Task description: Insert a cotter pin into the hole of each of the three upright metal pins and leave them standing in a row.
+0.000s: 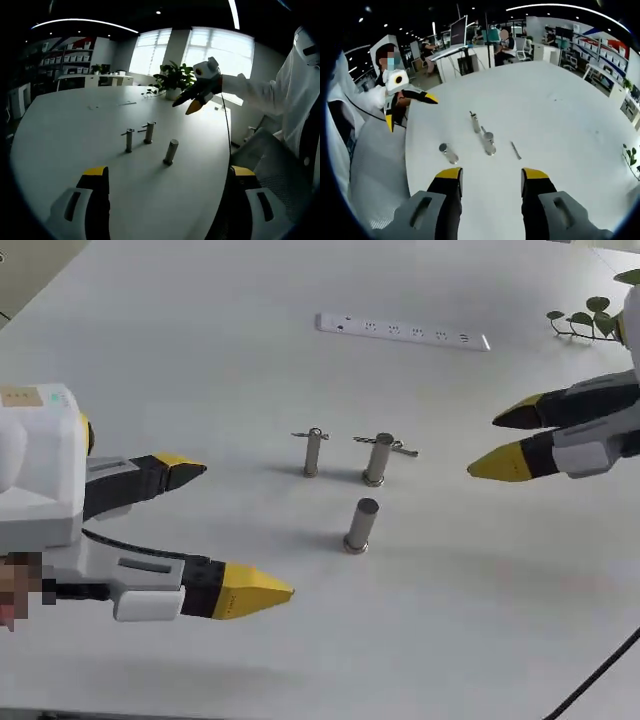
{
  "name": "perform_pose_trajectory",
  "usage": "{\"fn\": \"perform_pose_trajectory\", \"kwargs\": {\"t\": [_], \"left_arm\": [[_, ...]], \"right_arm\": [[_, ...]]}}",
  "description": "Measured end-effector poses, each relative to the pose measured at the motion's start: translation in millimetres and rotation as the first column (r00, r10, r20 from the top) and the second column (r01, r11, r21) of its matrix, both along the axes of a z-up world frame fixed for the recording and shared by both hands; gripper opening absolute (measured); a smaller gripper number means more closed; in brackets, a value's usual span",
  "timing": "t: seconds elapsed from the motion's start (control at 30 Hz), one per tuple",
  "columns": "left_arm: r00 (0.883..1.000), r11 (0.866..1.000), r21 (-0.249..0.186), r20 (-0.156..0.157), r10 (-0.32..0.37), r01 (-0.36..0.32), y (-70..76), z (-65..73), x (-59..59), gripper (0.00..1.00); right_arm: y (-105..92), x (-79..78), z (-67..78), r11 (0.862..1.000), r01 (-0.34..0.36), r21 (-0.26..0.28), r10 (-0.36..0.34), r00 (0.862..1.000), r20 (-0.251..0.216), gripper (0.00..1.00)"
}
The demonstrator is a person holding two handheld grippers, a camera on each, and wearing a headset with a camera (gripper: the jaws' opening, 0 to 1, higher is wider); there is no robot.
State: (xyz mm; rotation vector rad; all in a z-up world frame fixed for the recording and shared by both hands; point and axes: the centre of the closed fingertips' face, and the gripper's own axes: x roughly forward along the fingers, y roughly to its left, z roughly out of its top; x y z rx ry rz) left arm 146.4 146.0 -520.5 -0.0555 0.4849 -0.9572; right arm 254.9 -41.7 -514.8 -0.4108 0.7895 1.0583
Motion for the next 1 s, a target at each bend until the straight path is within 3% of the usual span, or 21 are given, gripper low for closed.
{"fn": "perform_pose_trajectory", "kwargs": {"t": [0.07,0.13,0.33,0.47,0.57,0.7,0.8,0.9,1.0], "left_arm": [[1.000,0.999,-0.030,-0.011,0.025,-0.026,1.6,-0.6,1.2,0.99],[0.999,0.999,-0.034,-0.019,0.037,-0.037,2.7,-3.8,0.7,0.98],[0.998,0.998,-0.042,-0.047,0.047,-0.049,0.8,-8.9,-3.5,0.96],[0.997,0.997,-0.052,-0.055,0.053,-0.056,-0.8,-7.3,-5.0,0.96],[0.997,0.996,-0.061,-0.049,0.056,-0.059,-1.0,-5.8,-6.0,0.95],[0.996,0.995,-0.081,-0.075,0.057,-0.063,-1.4,-6.8,-9.8,0.94],[0.996,0.994,-0.085,-0.062,0.060,-0.065,-2.2,-1.3,-11.5,0.94],[0.996,0.994,-0.087,-0.057,0.062,-0.067,-2.5,-0.3,-11.3,0.94],[0.996,0.994,-0.083,-0.062,0.060,-0.065,-2.8,-1.9,-12.6,0.93]], "right_arm": [[3.3,3.1,-5.9,0.998,-0.045,-0.044,0.045,0.999,-0.007,0.42],[1.6,11.9,-12.9,0.987,-0.090,-0.130,0.093,0.995,0.019,0.39],[20.0,22.9,-29.2,0.977,-0.136,-0.165,0.134,0.991,-0.025,0.25],[18.2,40.3,-51.9,0.955,-0.177,-0.238,0.174,0.984,-0.033,0.22],[26.6,43.5,-58.9,0.946,-0.193,-0.261,0.185,0.981,-0.055,0.18],[33.3,48.7,-70.8,0.940,-0.199,-0.276,0.182,0.980,-0.085,0.16],[33.4,59.5,-80.5,0.937,-0.203,-0.284,0.183,0.978,-0.097,0.08],[35.4,63.9,-86.6,0.935,-0.202,-0.291,0.173,0.977,-0.121,0.08],[31.3,72.4,-94.1,0.922,-0.219,-0.318,0.188,0.974,-0.126,0.04]]}}
